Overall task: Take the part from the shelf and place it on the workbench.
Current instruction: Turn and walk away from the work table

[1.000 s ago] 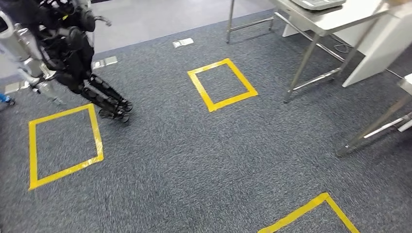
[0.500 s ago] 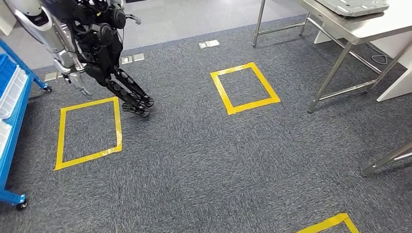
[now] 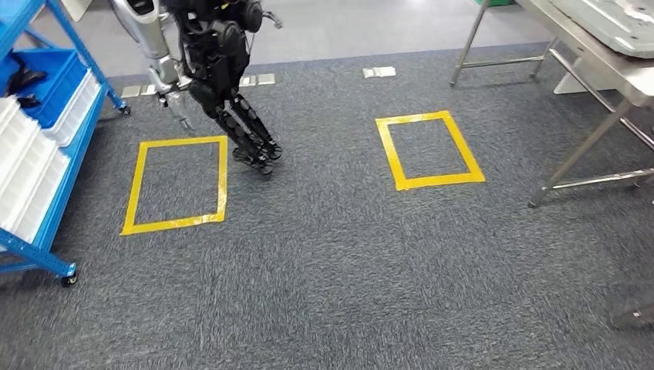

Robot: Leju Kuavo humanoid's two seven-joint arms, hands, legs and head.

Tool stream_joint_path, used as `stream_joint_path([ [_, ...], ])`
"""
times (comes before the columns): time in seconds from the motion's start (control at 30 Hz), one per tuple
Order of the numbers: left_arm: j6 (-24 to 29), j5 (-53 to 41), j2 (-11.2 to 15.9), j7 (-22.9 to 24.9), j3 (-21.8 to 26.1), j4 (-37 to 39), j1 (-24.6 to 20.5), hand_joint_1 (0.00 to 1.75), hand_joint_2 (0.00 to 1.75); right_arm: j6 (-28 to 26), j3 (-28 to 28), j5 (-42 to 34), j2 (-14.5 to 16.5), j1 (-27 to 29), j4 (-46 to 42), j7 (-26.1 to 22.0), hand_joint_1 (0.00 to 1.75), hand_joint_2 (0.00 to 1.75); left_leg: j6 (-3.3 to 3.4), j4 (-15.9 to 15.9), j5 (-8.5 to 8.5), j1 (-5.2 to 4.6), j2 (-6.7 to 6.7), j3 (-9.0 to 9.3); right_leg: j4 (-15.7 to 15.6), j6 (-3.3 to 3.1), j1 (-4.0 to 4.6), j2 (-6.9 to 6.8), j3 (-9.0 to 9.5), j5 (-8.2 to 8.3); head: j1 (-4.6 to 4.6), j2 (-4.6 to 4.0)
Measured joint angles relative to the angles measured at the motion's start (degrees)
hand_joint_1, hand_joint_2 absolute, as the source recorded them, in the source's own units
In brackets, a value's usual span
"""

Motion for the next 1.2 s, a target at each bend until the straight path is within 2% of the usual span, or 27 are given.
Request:
stream_joint_path([
  [0.07, 0.0, 0.3, 0.0, 0.0, 0.0, 0.0, 0.0, 0.0, 0.0, 0.0, 0.0, 0.2, 0.0, 0.3, 0.0, 0.0, 0.0, 0.0, 0.11, 0.0, 0.07, -0.1, -1.47, -0.12, 7.4, -0.17, -0.07, 0.98, -3.65, -2.67, 0.09, 0.0],
  [0.1, 0.1, 0.4, 0.0, 0.0, 0.0, 0.0, 0.1, 0.0, 0.0, 0.0, 0.0, 0.3, 0.0, 0.4, 0.0, 0.0, 0.0, 0.0, 0.1, 0.0, 0.08, -0.14, -2.26, -0.11, 8.8, 0.09, -0.1, 1.11, -4.43, -2.78, 0.1, 0.0],
  [0.13, 0.1, 0.6, 0.0, 0.0, 0.0, 0.0, 0.2, 0.0, 0.0, 0.0, 0.0, 0.4, 0.0, 0.5, 0.0, 0.0, 0.0, 0.0, 0.08, 0.1, 0.09, -0.14, -3.07, -0.05, 7.9, 0.54, -0.17, 1.24, -4.16, -1.93, 0.11, -0.01],
  [0.2, 0.2, 0.9, -0.1, 0.0, 0.0, 0.0, 0.3, 0.0, 0.0, 0.0, 0.0, 0.7, -0.1, 0.5, 0.0, 0.1, 0.0, 0.0, -0.05, 0.2, 0.07, -0.1, -4.62, 0.13, 0.3, 1.49, -0.53, 2.53, -0.78, 1.69, 0.13, -0.01],
  [0.23, 0.2, 1.0, -0.2, 0.0, 0.0, 0.0, 0.3, 0.0, 0.0, 0.0, 0.0, 0.8, -0.1, 0.5, 0.0, 0.1, 0.0, 0.0, -0.27, 0.4, -0.03, -0.21, -5.32, 0.14, -3.7, 1.64, -0.68, 3.42, 0.85, 3.32, 0.14, -0.01],
  [0.27, 0.3, 1.1, -0.2, 0.0, 0.0, 0.0, 0.3, 0.0, 0.0, 0.0, 0.0, 1.1, -0.2, 0.5, 0.0, 0.2, 0.0, 0.0, -0.54, 0.6, -0.12, -0.28, -5.89, 0.09, -6.4, 1.56, -0.77, 4.09, 1.94, 4.39, 0.14, -0.01],
  [0.3, 0.3, 1.2, -0.3, 0.0, 0.0, 0.0, 0.3, 0.0, 0.0, 0.0, 0.0, 1.3, -0.2, 0.5, 0.0, 0.3, 0.0, 0.0, -0.89, 0.7, -0.18, -0.31, -6.35, -0.03, -7.7, 1.25, -0.71, 4.45, 2.39, 4.84, 0.14, 0.0],
  [0.37, 0.3, 1.7, -0.2, 0.2, 0.1, 0.0, 0.5, 0.0, 0.0, 0.0, 0.2, 1.9, -0.2, 0.3, 0.0, 0.3, 0.0, 0.0, -1.58, 0.7, -0.15, -0.13, -7.03, -0.34, -7.8, 0.39, -0.58, 3.57, 2.58, 5.09, 0.11, -0.01],
  [0.4, 0.3, 2.1, -0.2, 0.3, 0.1, 0.0, 0.6, 0.0, 0.0, 0.1, 0.4, 2.4, -0.2, 0.3, 0.0, 0.3, 0.0, 0.0, -1.86, 1.0, -0.36, -0.01, -6.59, -0.57, -7.9, -0.04, -0.65, 3.1, 2.75, 5.26, 0.09, 0.0],
  [0.47, 0.4, 3.2, -0.2, 0.4, 0.4, 0.0, 0.7, 0.0, 0.0, 0.3, 0.8, 3.5, -0.1, 0.3, 0.0, 0.3, 0.0, 0.0, -2.34, 4.3, -2.45, 0.08, -3.98, -2.16, -8.2, -0.93, -0.89, 1.97, 2.91, 5.51, -0.25, 0.0],
  [0.5, 0.5, 3.8, -0.3, 0.5, 0.6, 0.0, 0.7, 0.0, 0.0, 0.5, 1.0, 4.1, -0.1, 0.3, 0.0, 0.3, 0.0, 0.0, -2.56, 7.7, -4.38, 0.13, -2.36, -3.85, -8.2, -1.25, -0.76, 1.29, 2.91, 5.48, -0.42, 0.0],
  [0.53, 0.6, 4.3, -0.4, 0.5, 0.9, 0.0, 0.7, 0.0, 0.0, 0.7, 1.3, 4.7, -0.1, 0.4, 0.0, 0.3, 0.0, 0.0, -2.79, 11.8, -6.35, 0.22, -1.37, -5.92, -8.2, -1.49, -0.59, 0.55, 2.88, 5.4, -0.58, -0.01],
  [0.57, 0.7, 4.8, -0.4, 0.5, 1.2, 0.0, 0.7, 0.0, 0.0, 0.9, 1.7, 5.1, -0.2, 0.5, 0.0, 0.3, 0.0, 0.0, -2.98, 15.5, -7.78, 0.36, -0.94, -7.86, -8.2, -1.6, -0.42, -0.24, 2.85, 5.31, -0.58, 0.0],
  [0.6, 0.8, 5.1, -0.5, 0.5, 1.4, 0.0, 0.8, 0.0, 0.0, 1.0, 1.9, 5.5, -0.2, 0.4, 0.0, 0.3, 0.0, 0.0, -3.1, 17.7, -8.2, 0.47, -0.76, -9.03, -8.2, -1.68, -0.29, -0.99, 2.83, 5.24, -0.58, -0.01],
  [0.63, 1.0, 5.5, -0.6, 0.6, 1.7, 0.0, 0.9, 0.0, 0.0, 1.2, 2.2, 5.9, -0.3, 0.4, 0.0, 0.3, 0.0, 0.0, -3.14, 17.6, -7.52, 0.55, -0.6, -9.06, -8.2, -1.74, -0.22, -1.65, 2.85, 5.18, -0.6, -0.01],
  [0.67, 1.2, 5.9, -0.7, 0.6, 1.9, 0.0, 1.0, 0.0, 0.0, 1.4, 2.6, 6.3, -0.3, 0.3, 0.0, 0.4, 0.0, 0.0, -3.08, 15.2, -5.93, 0.57, -0.27, -7.85, -8.2, -1.73, -0.18, -2.26, 2.91, 5.1, -0.59, -0.01],
  [0.73, 1.5, 6.5, -0.9, 0.8, 2.5, 0.0, 1.0, 0.0, 0.0, 1.8, 3.3, 7.1, -0.3, 0.1, 0.0, 0.5, 0.0, 0.0, -2.64, 7.1, -2.45, 0.37, 1.85, -3.38, -8.2, -1.55, 0.04, -3.31, 3.16, 4.86, -0.62, -0.01],
  [0.8, 1.9, 7.0, -1.1, 0.9, 3.0, 0.0, 0.8, 0.0, 0.0, 2.1, 4.0, 7.7, -0.3, -0.1, 0.0, 0.6, 0.0, 0.0, -1.96, 2.0, -1.03, -0.03, 3.51, -0.64, -8.2, -1.09, 0.35, -4.18, 3.35, 4.56, -0.52, 0.0],
  [0.83, 2.0, 7.2, -1.2, 0.9, 3.2, 0.0, 0.7, 0.0, 0.0, 2.2, 4.3, 8.0, -0.3, -0.2, 0.0, 0.7, 0.0, 0.0, -1.68, 1.5, -1.09, -0.26, 3.56, -0.47, -8.2, -0.81, 0.42, -4.59, 3.44, 4.46, -0.45, -0.01],
  [0.9, 2.3, 7.4, -1.3, 0.9, 3.5, 0.0, 0.8, 0.0, 0.0, 2.3, 4.8, 8.3, -0.3, -0.4, 0.0, 0.8, 0.0, 0.0, -1.07, 1.0, -0.73, -0.37, 2.39, -0.47, -8.3, -0.28, 0.39, -5.35, 3.76, 4.33, -0.42, 0.0],
  [0.93, 2.4, 7.5, -1.4, 0.9, 3.6, 0.0, 0.9, 0.0, 0.0, 2.4, 5.0, 8.3, -0.3, -0.5, 0.0, 0.9, 0.0, 0.0, -0.78, 0.5, -0.42, -0.29, 1.82, -0.27, -7.8, -0.06, 0.3, -4.86, 3.64, 3.9, -0.37, -0.01],
  [0.97, 2.4, 7.5, -1.5, 0.9, 3.7, 0.0, 0.9, 0.0, 0.0, 2.5, 5.1, 8.4, -0.3, -0.6, 0.0, 0.9, 0.0, 0.0, -0.46, 0.1, -0.07, -0.15, 1.22, -0.06, -6.2, -0.03, 0.26, -3.75, 2.97, 2.93, -0.36, 0.0],
  [1.03, 2.4, 7.4, -1.8, 0.9, 3.9, 0.0, 0.8, 0.0, 0.0, 2.5, 5.2, 8.5, -0.3, -0.5, 0.0, 1.0, 0.0, 0.0, -0.11, -0.4, 0.34, 0.06, 0.01, 0.15, 0.8, -0.34, 0.02, -0.65, -0.29, -0.27, -0.15, -0.01],
  [1.1, 2.3, 7.2, -1.9, 0.9, 4.0, 0.0, 0.8, 0.0, 0.0, 2.6, 5.4, 8.5, -0.3, -0.2, 0.1, 1.2, 0.0, 0.0, -0.01, -0.4, 0.4, 0.07, -1.49, 0.09, 7.9, -0.38, -0.07, 0.75, -4.01, -2.52, 0.02, -0.01],
  [1.13, 2.3, 7.0, -2.0, 0.9, 4.0, 0.0, 0.8, 0.0, 0.0, 2.6, 5.5, 8.5, -0.3, -0.1, 0.1, 1.3, 0.0, 0.0, -0.02, -0.4, 0.4, 0.07, -2.31, 0.12, 8.9, -0.04, -0.15, 0.97, -4.68, -2.33, 0.02, -0.01],
  [1.17, 2.3, 6.9, -2.1, 0.9, 4.0, 0.0, 0.8, 0.0, 0.0, 2.6, 5.6, 8.5, -0.4, 0.0, 0.1, 1.4, 0.0, 0.0, -0.06, -0.3, 0.38, 0.08, -3.12, 0.21, 7.4, 0.48, -0.27, 1.18, -4.21, -1.19, 0.04, -0.01],
  [1.2, 2.3, 6.9, -2.2, 0.9, 4.0, 0.0, 0.8, 0.0, 0.0, 2.6, 5.7, 8.5, -0.4, 0.0, 0.1, 1.5, 0.0, 0.0, -0.15, -0.3, 0.34, 0.12, -3.92, 0.3, 3.9, 1.06, -0.45, 1.61, -2.82, 0.55, 0.04, -0.01],
])
